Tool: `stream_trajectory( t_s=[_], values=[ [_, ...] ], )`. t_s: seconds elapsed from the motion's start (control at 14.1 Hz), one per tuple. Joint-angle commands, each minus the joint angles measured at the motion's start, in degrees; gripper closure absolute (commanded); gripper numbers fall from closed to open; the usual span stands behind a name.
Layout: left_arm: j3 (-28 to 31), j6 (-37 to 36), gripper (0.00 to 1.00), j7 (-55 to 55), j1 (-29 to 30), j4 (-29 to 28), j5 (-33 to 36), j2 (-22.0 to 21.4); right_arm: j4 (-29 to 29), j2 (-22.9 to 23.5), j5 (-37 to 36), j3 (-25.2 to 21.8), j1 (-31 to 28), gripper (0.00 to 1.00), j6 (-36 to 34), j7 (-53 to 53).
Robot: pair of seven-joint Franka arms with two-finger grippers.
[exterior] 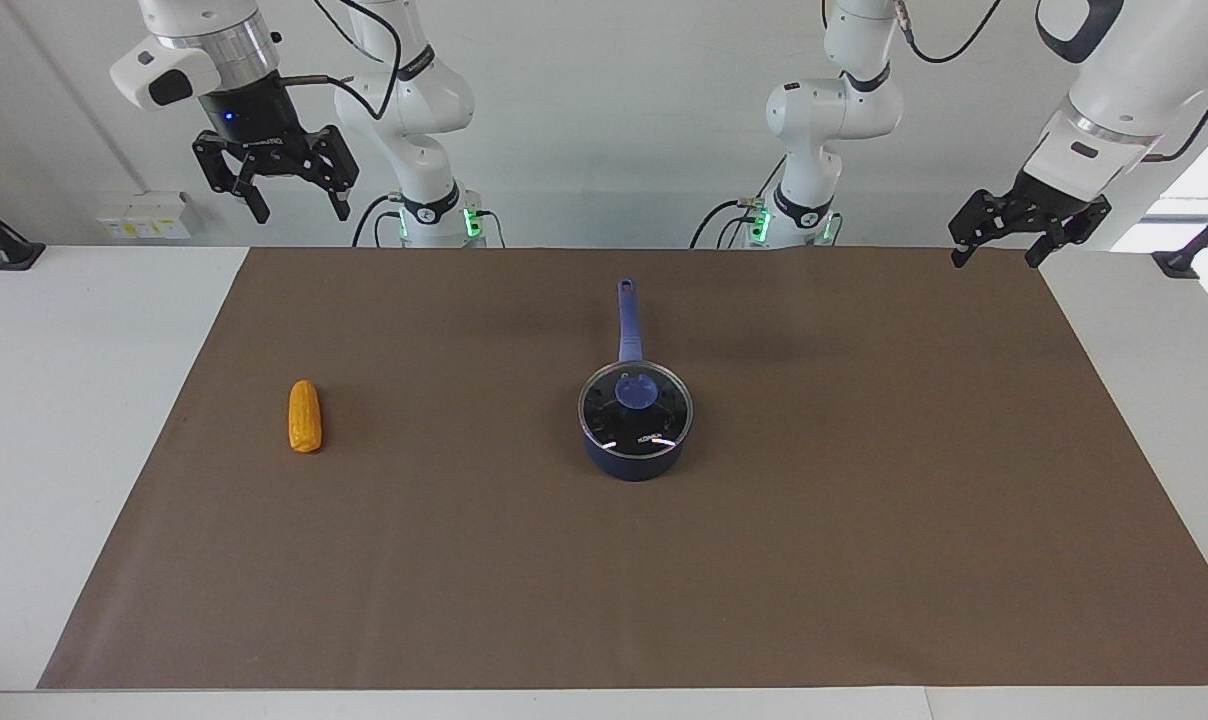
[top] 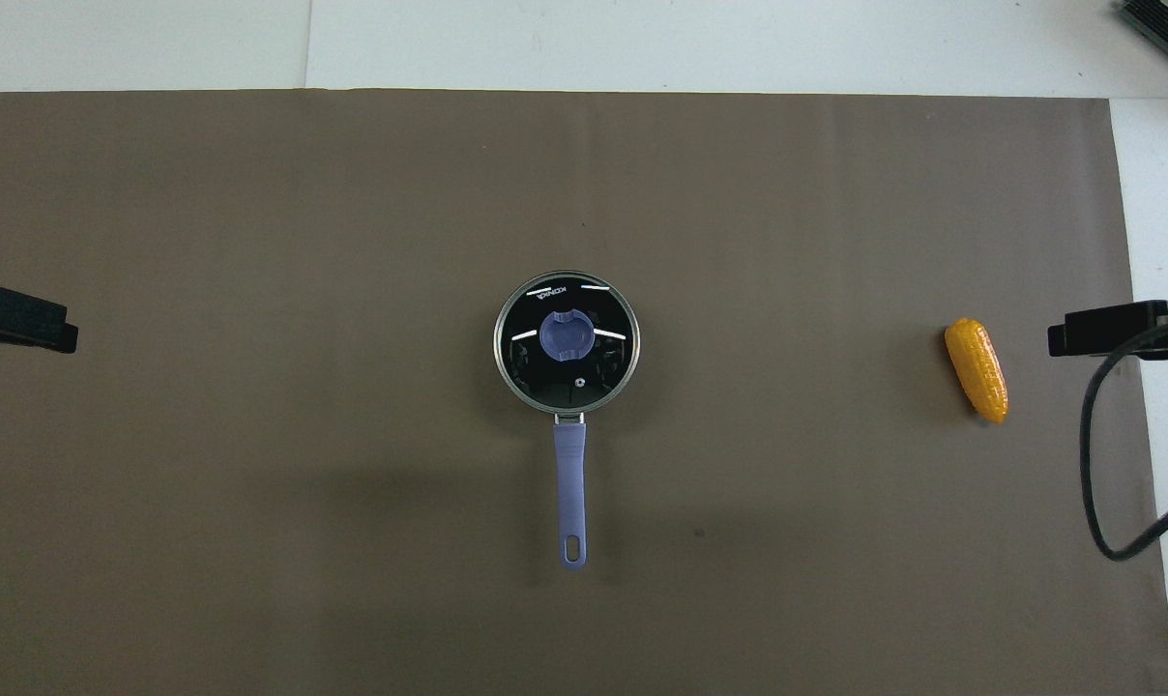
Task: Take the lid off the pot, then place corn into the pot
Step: 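Move the left gripper toward the glass lid on the black saucepan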
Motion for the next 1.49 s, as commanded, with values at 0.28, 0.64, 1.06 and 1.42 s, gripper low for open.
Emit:
stream_trajectory(
  t_s=[0.28,0.64,1.06,1.42],
  values=[
    [0.24,-0.3,0.0,0.77,-0.22,-0.2,-0.8,-0.42,-0.53,-0.38,0.26,-1.68,-0.45,0.0,-0.46,0.73],
    [-0.02,-0.3,0.0,0.5,-0.31,-0.73,-0.8,-0.51,-0.7,-0.38,-0.97,-1.68,-0.37,0.0,-0.46,-1.02],
    [-0.2,1.27,0.0,-0.29,-3.38,-2.66,-0.8,-0.51,-0.97,-0.55,-1.59,-1.68,-0.37,0.0,-0.55,-2.52],
    [-0.2,5.93,0.0,-6.86,-9.0,-5.82,-0.98,-0.07,-1.5,-0.64,-1.85,-1.77,-0.45,0.0,-1.43,-2.52]
  ],
)
